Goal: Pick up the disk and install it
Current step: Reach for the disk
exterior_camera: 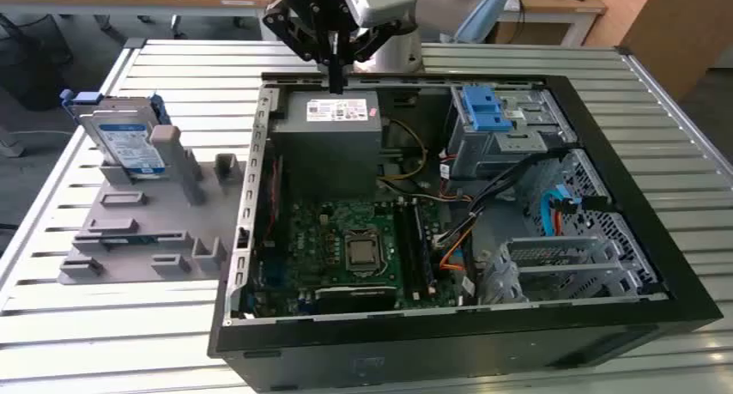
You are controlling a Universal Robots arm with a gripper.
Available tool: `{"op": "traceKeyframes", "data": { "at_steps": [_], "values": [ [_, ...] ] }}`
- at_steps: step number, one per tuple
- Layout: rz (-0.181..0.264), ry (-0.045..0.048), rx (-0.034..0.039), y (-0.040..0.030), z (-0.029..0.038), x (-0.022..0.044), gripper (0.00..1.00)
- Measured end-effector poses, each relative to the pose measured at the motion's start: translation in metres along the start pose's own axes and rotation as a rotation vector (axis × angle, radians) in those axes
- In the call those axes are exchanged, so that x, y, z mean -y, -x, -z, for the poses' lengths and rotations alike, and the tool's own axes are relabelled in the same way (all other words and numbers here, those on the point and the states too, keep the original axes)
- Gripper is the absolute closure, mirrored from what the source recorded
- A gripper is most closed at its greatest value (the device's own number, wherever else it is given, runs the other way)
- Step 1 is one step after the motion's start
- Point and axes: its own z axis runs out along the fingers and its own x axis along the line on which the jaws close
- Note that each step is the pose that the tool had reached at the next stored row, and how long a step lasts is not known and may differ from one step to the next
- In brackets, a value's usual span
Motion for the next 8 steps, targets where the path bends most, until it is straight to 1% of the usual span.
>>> {"op": "traceKeyframes", "data": {
  "at_steps": [8],
  "values": [
    [0.0, 0.0, 0.0, -0.0019, 0.0, 0.0001, 0.89]
  ]
}}
